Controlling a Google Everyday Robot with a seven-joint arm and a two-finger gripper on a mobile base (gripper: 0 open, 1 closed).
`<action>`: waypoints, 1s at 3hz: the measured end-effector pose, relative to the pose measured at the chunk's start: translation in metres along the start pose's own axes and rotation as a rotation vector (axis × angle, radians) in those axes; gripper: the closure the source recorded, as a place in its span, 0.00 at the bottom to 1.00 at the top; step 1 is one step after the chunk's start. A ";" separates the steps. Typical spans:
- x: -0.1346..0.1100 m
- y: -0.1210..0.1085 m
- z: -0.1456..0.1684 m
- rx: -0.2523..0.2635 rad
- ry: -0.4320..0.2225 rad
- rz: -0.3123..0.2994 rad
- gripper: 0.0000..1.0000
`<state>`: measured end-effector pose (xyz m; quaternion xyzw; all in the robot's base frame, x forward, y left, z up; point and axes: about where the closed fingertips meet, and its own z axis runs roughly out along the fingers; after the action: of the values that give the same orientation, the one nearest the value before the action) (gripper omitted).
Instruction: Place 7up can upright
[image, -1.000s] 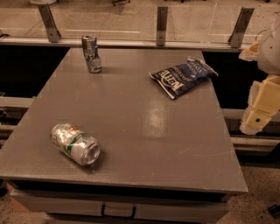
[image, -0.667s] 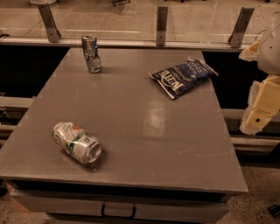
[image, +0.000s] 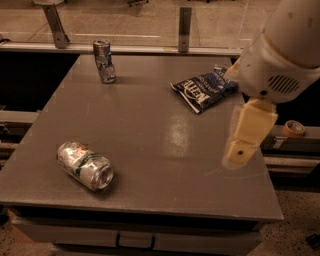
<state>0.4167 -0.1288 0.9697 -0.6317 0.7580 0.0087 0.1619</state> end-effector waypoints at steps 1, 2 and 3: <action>-0.083 0.031 0.015 -0.051 -0.099 -0.055 0.00; -0.178 0.067 0.005 -0.062 -0.226 -0.160 0.00; -0.184 0.073 -0.007 -0.036 -0.237 -0.174 0.00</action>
Offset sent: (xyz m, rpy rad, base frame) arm -0.0421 0.2842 0.0221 0.3090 0.0337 0.3381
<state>0.3725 0.0604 1.0101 -0.6923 0.6757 0.0827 0.2392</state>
